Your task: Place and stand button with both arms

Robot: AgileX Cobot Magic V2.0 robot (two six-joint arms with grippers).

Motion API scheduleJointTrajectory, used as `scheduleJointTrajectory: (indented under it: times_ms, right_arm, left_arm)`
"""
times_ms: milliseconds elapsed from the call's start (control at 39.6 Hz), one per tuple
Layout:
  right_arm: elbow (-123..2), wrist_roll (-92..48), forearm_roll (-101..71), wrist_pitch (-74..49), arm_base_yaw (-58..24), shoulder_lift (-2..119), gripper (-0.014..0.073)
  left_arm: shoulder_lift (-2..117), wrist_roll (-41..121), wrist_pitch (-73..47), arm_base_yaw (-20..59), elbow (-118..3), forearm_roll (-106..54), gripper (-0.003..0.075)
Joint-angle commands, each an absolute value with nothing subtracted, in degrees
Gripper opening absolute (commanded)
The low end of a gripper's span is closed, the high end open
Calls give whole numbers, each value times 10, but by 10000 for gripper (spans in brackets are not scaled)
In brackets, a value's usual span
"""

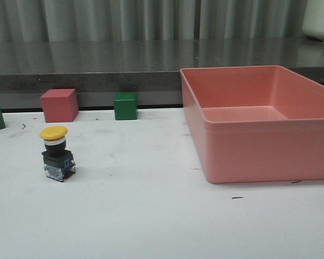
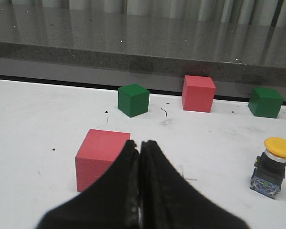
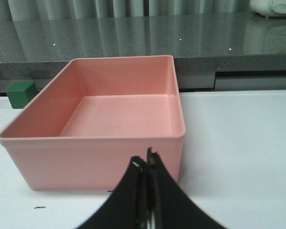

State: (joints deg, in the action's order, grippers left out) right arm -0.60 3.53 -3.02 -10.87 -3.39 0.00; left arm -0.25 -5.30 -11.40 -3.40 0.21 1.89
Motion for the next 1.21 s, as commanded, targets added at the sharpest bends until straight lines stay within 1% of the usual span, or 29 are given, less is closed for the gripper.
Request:
scheduleJointTrajectory:
  times_ms: [0,126,1187]
  right_arm:
    - [11,26,-42,-51,-30,-17,-71]
    - [13,26,-46,-80,-30,-16,-71]
    - [13,26,-46,-79,-30,-16,-71]
  left_arm:
    - [-16,-59,-65,-35,6,15,-20]
    - [-16,-59,-65,-35,6,15,-20]
    - [-16,-59,-65,-35,6,15,-20]
